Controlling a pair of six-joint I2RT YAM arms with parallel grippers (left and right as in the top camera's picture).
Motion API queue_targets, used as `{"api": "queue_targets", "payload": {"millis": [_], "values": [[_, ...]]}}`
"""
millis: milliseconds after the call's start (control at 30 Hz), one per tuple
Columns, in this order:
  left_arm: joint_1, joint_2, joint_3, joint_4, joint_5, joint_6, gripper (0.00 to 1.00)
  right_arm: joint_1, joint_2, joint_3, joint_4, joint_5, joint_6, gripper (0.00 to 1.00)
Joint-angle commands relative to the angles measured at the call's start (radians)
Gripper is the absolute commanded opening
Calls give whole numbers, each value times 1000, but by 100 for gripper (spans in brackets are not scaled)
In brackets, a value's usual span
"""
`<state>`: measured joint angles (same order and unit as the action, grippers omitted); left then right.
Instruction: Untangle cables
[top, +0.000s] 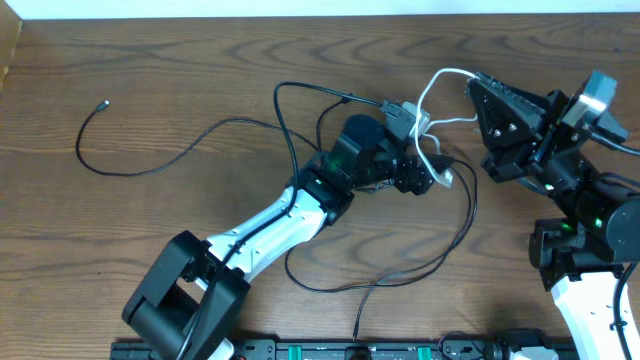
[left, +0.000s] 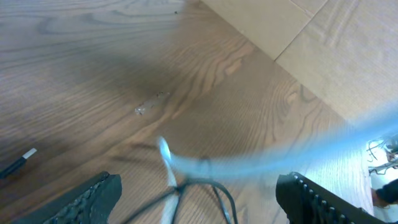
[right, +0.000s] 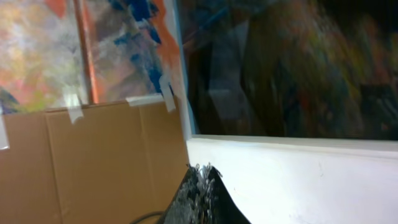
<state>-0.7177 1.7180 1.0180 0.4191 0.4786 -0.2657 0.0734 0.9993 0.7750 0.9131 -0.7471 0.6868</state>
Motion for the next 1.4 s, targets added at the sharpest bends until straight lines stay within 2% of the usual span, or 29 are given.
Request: {"api": "queue_targets", "payload": {"millis": [0, 100, 300, 633, 767, 800, 967, 1100, 1267, 1367], "values": [[-1, 3, 16, 5, -123, -2, 84, 5, -6, 10, 46, 4, 54, 1], [9, 3, 16, -23, -229, -2, 84, -6, -6, 10, 48, 5, 53, 1], [39, 3, 16, -114, -229, -2, 84, -75, -6, 10, 34, 72, 47, 1], [40, 3, 16, -195, -229, -2, 84, -266, 8, 10, -45, 233, -157, 1], [40, 3, 16, -194, -229, -2, 84, -350, 34, 10, -39, 410, -369, 1], [40, 3, 16, -194, -229, -2, 84, -378, 44, 10, -21, 481, -481, 1], [40, 3, 16, -195, -229, -2, 84, -462, 69, 10, 93, 587, -712, 1], [40, 3, 16, -195, -229, -2, 84, -527, 72, 10, 105, 550, -740, 1], [40, 3, 16, -194, -229, -2, 84, -534, 73, 10, -87, 459, -745, 1], [40, 3, 16, -195, -229, -2, 84, -546, 80, 10, -106, 460, -865, 1]]}}
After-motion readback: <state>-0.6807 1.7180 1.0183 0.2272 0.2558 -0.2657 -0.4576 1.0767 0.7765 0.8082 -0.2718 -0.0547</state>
